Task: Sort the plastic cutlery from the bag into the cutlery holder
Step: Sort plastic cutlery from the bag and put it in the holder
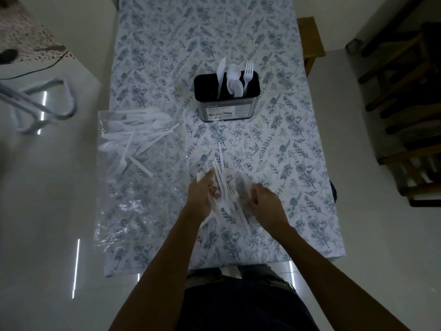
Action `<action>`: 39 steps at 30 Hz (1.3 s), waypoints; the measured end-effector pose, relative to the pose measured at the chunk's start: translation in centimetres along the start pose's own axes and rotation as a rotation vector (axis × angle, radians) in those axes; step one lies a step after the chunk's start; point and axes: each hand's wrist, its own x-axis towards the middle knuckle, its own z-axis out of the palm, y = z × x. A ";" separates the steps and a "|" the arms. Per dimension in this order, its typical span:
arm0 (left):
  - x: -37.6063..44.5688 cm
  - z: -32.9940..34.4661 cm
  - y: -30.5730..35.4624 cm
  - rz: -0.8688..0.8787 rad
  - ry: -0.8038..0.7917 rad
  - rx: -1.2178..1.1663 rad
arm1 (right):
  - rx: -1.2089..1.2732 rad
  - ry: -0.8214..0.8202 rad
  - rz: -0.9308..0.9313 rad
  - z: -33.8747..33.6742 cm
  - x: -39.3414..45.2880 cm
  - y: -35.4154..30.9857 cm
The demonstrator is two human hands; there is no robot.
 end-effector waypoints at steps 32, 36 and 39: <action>-1.6 -0.5 -1.3 0.146 0.062 0.017 | 0.423 0.152 -0.273 -0.3 -1.4 -4.3; -1.7 -1.6 0.0 0.039 0.021 -0.063 | 0.214 0.056 0.011 0.7 -1.5 -1.7; -1.5 -1.8 0.2 0.069 -0.064 -0.034 | 0.030 -0.057 -0.014 1.8 -1.5 -1.5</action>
